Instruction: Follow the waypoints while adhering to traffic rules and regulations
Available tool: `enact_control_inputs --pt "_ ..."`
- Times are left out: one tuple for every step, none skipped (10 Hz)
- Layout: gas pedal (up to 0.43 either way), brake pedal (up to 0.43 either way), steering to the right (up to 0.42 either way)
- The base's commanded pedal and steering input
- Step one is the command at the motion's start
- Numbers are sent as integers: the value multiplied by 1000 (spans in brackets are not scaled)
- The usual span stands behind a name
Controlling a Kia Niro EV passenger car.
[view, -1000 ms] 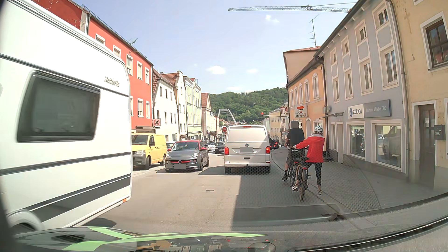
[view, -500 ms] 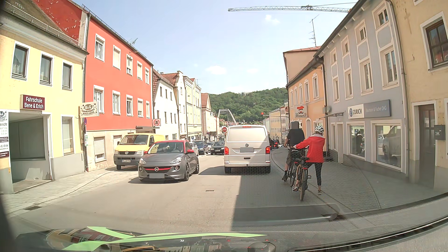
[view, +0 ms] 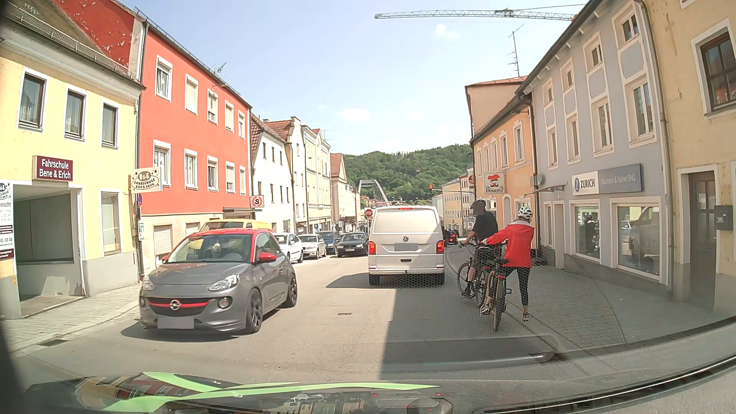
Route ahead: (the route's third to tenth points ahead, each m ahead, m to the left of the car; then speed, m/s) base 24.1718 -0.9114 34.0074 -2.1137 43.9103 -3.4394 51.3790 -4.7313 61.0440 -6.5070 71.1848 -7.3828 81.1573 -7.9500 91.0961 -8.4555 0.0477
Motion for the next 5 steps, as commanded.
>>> enact_control_inputs --pt "0 110 -3" --pt "0 128 -3" --pt "0 152 -3" --pt "0 152 -3" --pt "0 152 -3"
